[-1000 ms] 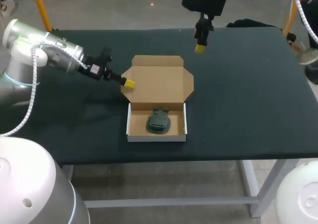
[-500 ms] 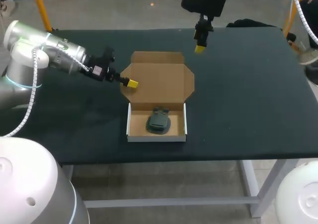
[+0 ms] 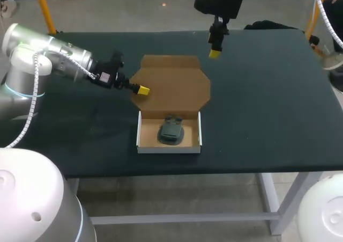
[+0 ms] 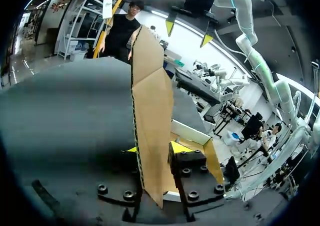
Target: Assemble the packaging by folding the flat box into shape, placing the metal phone stand inside, and closing the box properly
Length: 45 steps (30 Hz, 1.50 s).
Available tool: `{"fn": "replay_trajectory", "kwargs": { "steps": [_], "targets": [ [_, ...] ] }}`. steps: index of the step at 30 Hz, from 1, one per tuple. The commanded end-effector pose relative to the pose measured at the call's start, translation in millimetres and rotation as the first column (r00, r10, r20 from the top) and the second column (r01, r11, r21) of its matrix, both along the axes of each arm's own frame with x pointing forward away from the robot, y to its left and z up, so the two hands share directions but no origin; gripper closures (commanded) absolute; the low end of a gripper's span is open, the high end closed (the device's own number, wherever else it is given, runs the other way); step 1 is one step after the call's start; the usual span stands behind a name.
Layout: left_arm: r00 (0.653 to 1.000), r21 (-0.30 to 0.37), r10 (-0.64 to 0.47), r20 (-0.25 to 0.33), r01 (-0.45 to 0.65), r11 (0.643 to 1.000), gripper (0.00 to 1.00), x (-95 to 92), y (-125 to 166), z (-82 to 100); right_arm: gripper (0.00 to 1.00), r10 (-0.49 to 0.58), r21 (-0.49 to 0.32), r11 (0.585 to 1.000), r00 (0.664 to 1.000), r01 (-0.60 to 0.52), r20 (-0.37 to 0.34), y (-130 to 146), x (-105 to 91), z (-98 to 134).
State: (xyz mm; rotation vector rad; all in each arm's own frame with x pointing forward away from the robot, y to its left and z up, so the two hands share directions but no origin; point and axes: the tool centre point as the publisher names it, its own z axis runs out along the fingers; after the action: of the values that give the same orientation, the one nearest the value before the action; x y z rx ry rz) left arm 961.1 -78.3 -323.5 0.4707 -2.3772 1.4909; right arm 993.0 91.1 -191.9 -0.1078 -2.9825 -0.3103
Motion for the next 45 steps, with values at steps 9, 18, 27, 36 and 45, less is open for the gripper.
{"fn": "replay_trajectory", "kwargs": {
  "steps": [9, 18, 27, 36, 45],
  "targets": [
    [0.999, -0.008, -0.015, 0.03, 0.015, 1.0, 0.87, 0.5, -1, -1.8, 0.0, 0.001, -0.01, 1.0, 1.0, -0.001, -0.004, 2, -0.9, 2],
    [0.999, -0.022, -0.02, 0.043, 0.021, 1.0, 0.93, 0.4, 0, -3.7, 0.0, 0.003, -0.015, 1.0, 1.0, -0.003, -0.007, 4, -0.9, 2],
    [0.995, -0.044, -0.038, 0.093, 0.043, 0.998, 1.0, -5.8, 2, -2.0, 0.0, 0.003, -0.018, 1.0, 1.0, -0.003, -0.004, 6, -2.2, 4],
    [0.995, -0.044, -0.038, 0.093, 0.043, 0.998, 1.0, -5.8, 2, -2.0, 0.0, 0.012, -0.018, 1.0, 1.0, -0.011, 0.022, 9, -3.8, 11],
    [0.995, -0.044, -0.038, 0.093, 0.043, 0.998, 1.0, -5.8, 2, -2.0, 0.0, 0.05, -0.023, 0.999, 0.997, -0.048, 0.063, 18, 2.6, 14]
  ]
}}
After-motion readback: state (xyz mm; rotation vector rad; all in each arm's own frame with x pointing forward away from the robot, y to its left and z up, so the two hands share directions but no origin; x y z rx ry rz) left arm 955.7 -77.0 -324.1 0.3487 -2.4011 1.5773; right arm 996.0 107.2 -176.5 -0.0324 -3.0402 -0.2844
